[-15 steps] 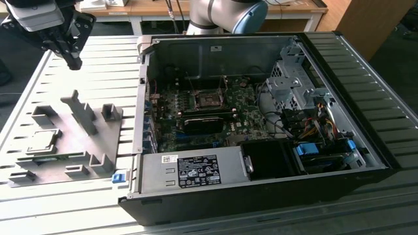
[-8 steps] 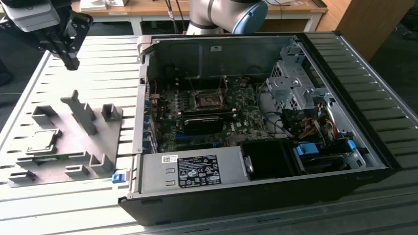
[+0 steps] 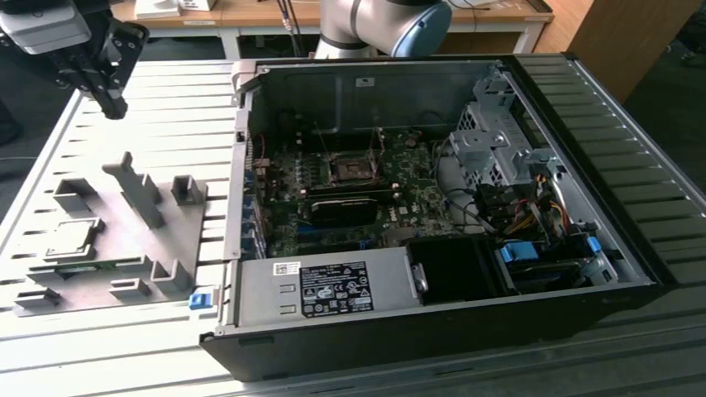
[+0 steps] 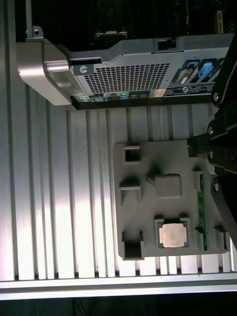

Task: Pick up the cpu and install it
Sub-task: 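Reach for the cpu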

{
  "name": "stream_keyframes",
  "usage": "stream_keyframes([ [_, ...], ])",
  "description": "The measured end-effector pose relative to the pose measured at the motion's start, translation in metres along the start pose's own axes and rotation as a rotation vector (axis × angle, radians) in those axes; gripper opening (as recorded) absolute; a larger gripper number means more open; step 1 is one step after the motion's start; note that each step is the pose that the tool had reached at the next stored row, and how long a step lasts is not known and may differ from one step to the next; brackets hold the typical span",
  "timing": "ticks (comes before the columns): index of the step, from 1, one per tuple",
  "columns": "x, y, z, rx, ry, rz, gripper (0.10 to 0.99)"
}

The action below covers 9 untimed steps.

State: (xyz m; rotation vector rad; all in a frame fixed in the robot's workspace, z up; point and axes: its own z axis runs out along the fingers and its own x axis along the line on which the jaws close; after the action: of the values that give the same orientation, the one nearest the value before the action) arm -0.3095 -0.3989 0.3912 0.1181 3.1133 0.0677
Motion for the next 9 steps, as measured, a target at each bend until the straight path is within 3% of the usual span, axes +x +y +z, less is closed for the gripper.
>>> stream_keyframes([
  [9, 0.0078, -0.0006, -0.0001, 0.0, 0.0001, 0.0, 0.106],
])
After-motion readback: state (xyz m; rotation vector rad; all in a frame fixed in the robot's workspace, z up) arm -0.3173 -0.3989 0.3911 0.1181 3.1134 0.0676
